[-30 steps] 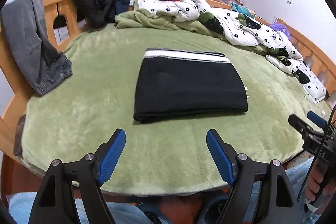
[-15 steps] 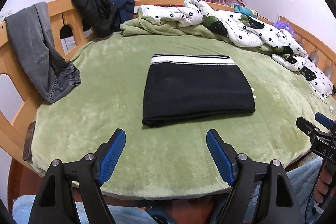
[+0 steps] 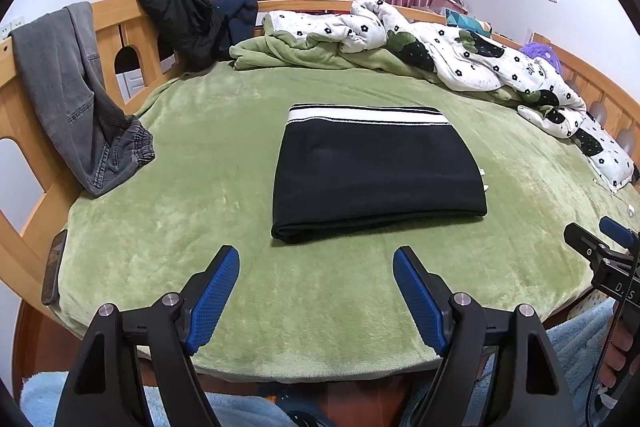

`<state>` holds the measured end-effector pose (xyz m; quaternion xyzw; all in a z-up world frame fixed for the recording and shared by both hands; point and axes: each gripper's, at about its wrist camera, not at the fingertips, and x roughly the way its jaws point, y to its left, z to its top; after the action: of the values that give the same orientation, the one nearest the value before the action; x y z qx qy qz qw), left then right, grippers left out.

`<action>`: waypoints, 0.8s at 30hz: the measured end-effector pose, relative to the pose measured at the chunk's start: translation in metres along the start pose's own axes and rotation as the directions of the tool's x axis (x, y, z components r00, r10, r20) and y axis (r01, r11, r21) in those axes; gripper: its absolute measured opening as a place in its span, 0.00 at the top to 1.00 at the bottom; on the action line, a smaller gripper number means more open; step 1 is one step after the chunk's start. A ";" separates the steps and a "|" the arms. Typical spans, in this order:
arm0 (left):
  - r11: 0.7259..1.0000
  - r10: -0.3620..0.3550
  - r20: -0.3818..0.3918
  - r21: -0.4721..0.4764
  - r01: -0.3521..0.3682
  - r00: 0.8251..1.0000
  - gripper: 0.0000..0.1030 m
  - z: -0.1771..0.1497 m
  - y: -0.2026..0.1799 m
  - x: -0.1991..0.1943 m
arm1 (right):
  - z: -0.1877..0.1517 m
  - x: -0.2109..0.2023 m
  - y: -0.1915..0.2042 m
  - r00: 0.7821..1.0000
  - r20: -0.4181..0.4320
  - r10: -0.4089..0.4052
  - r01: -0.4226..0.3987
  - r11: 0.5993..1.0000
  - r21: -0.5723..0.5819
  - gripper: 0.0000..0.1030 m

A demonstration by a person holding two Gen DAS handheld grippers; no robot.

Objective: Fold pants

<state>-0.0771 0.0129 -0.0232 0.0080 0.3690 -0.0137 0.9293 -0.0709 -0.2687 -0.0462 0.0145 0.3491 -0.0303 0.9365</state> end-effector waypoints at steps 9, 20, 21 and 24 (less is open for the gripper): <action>1.000 -0.004 -0.004 0.002 0.004 1.000 0.24 0.001 0.005 0.002 | 0.000 0.001 -0.001 1.000 -0.001 -0.002 0.002 1.000 0.002 0.05; 1.000 -0.002 -0.004 0.001 0.002 1.000 0.24 0.001 0.002 0.001 | 0.000 0.001 -0.002 1.000 0.001 -0.004 0.004 1.000 0.025 0.05; 1.000 -0.002 -0.004 0.000 0.002 1.000 0.24 0.001 0.003 0.001 | 0.000 0.001 -0.002 1.000 0.001 -0.004 0.004 1.000 0.027 0.05; 1.000 -0.003 -0.003 0.000 0.003 1.000 0.24 0.001 0.003 0.001 | 0.000 0.000 -0.004 1.000 0.001 -0.002 0.002 1.000 0.027 0.05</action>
<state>-0.0754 0.0157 -0.0232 0.0074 0.3706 -0.0152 0.9286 -0.0707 -0.2728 -0.0465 0.0266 0.3480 -0.0359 0.9364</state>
